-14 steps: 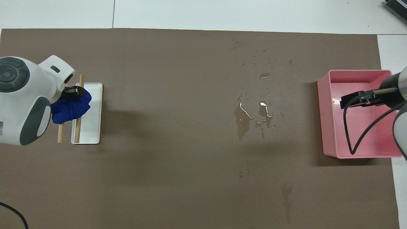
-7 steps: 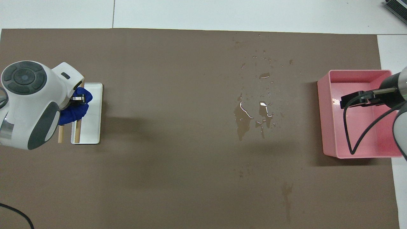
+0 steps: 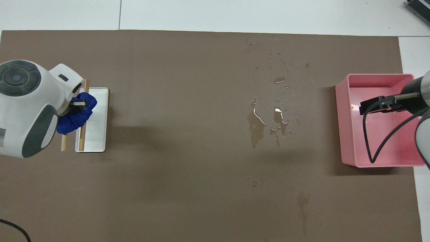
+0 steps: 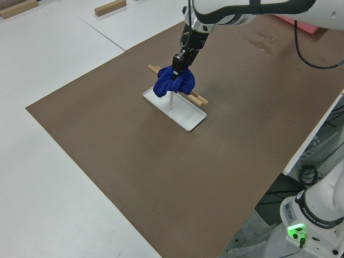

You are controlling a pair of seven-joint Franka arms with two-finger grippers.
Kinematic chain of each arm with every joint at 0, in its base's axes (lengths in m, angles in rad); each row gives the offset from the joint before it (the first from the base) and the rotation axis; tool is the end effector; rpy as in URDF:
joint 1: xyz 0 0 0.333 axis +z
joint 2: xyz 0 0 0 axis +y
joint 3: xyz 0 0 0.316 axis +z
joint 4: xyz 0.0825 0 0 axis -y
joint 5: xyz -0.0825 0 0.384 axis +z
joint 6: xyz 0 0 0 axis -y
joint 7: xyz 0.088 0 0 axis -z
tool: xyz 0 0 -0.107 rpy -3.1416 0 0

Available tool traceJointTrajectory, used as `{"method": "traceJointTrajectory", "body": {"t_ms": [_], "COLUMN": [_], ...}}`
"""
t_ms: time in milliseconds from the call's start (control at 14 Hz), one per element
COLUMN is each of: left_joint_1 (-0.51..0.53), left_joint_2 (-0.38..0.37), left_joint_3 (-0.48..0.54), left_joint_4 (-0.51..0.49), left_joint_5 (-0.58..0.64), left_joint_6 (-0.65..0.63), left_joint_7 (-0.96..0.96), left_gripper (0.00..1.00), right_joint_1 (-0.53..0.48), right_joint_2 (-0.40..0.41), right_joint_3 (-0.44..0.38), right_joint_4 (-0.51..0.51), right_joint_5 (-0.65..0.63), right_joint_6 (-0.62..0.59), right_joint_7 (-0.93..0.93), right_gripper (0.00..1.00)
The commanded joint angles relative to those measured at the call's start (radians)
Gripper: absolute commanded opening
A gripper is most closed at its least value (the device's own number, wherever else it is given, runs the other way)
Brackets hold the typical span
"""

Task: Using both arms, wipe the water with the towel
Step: 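Lift the towel with the left gripper while the right gripper approaches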

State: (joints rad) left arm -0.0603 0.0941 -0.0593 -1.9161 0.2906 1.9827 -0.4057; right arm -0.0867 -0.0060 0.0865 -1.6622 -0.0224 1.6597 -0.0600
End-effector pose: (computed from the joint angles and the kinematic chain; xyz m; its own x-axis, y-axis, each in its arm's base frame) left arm 0.5787 -0.0506 0.4442 0.9857 0.1568 0.0618 0.1674 -0.9537 -0.2499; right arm 0.5586 -0.0022 0.5923 0.9981 0.0617 0.0021 0.0617 -0.9978 0.0230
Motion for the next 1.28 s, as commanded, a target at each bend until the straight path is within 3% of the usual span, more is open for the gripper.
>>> {"method": "traceJointTrajectory", "body": {"t_ms": [0, 285, 570, 783, 997, 1211], "left_joint_1": [0.037, 0.099, 0.080, 0.005, -0.071, -0.153], "left_joint_2": [0.007, -0.034, -0.072, -0.074, -0.073, -0.074], "left_joint_3": [0.004, 0.007, -0.008, -0.028, -0.033, -0.036], "left_joint_4": [0.110, 0.138, 0.129, 0.124, 0.117, 0.098], "left_joint_5": [-0.245, -0.615, -0.925, -1.057, -1.093, -1.176], "left_joint_6": [-0.111, -0.142, -0.127, -0.038, 0.036, 0.120], "left_joint_7": [-0.010, -0.207, -0.618, -0.846, -1.026, -1.163], "left_gripper": [0.00, 0.00, 0.00, 0.00, 0.00, 0.00], "right_joint_1": [-0.015, -0.015, -0.015, -0.013, -0.013, -0.008], "right_joint_2": [-0.019, -0.019, -0.022, -0.022, -0.022, -0.023], "right_joint_3": [0.010, 0.010, 0.010, 0.010, 0.010, 0.010], "right_joint_4": [-0.021, -0.021, -0.022, -0.024, -0.027, -0.028], "right_joint_5": [0.003, 0.003, 0.003, 0.003, 0.007, 0.131], "right_joint_6": [0.018, 0.018, 0.018, 0.025, 0.023, 0.022], "right_joint_7": [0.011, 0.011, 0.016, 0.017, 0.026, 0.126], "right_gripper": [1.00, 1.00, 1.00, 1.00, 1.00, 1.00]}}
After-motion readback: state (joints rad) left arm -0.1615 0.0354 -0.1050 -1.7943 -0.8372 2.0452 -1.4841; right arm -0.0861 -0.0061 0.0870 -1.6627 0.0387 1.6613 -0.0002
